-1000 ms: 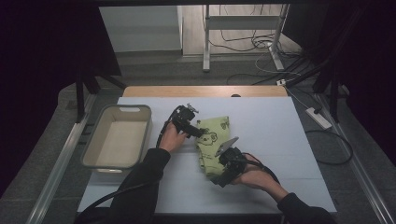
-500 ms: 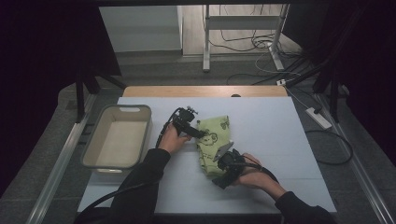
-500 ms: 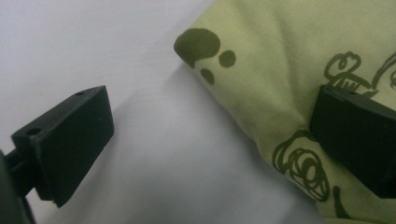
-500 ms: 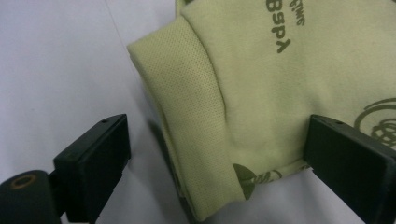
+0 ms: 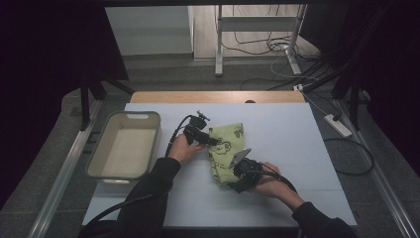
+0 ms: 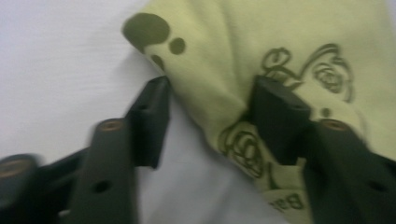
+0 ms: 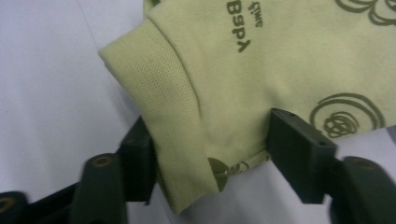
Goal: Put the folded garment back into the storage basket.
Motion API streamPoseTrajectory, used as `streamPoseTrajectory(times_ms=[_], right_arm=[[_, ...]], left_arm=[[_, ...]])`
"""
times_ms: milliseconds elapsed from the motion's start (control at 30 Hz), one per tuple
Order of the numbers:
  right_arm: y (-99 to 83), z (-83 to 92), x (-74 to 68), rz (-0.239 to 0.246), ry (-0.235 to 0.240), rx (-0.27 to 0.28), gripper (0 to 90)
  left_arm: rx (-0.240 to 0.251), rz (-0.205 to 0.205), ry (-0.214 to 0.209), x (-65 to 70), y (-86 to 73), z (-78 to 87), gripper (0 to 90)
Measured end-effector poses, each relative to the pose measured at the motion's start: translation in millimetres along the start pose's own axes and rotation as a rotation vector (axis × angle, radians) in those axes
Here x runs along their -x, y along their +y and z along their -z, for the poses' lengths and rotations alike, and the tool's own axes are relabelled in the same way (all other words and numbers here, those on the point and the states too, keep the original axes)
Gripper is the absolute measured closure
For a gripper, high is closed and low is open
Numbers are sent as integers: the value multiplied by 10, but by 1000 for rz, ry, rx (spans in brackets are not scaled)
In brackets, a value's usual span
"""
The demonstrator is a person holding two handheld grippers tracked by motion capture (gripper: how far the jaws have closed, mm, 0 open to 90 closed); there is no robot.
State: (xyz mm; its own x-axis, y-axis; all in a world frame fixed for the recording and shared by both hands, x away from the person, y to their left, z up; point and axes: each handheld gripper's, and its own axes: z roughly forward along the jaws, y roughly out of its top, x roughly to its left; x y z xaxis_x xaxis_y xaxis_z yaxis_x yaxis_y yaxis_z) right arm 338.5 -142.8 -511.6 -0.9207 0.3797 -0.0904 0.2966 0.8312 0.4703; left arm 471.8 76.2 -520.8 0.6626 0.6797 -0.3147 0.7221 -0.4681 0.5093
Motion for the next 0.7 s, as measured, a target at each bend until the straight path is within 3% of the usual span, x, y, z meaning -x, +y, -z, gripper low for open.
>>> streamPoseTrajectory(times_ms=[100,267,300,400,467,700], right_arm=[[12,14,32,-1,-19,-4,574],[26,24,67,5,-19,-11,716],[35,26,76,-9,-14,-16,724],[54,31,149,-109,41,-25,741],[50,34,182,-138,65,-23,746],[58,44,184,-137,81,-22,758]], left_arm=[[-5,18,-24,1,2,2,581],[-11,2,-17,55,14,8,683],[-11,-2,-15,61,15,9,696],[-3,-24,0,85,7,12,724],[6,-34,10,101,-2,13,734],[12,-93,61,178,-1,23,750]])
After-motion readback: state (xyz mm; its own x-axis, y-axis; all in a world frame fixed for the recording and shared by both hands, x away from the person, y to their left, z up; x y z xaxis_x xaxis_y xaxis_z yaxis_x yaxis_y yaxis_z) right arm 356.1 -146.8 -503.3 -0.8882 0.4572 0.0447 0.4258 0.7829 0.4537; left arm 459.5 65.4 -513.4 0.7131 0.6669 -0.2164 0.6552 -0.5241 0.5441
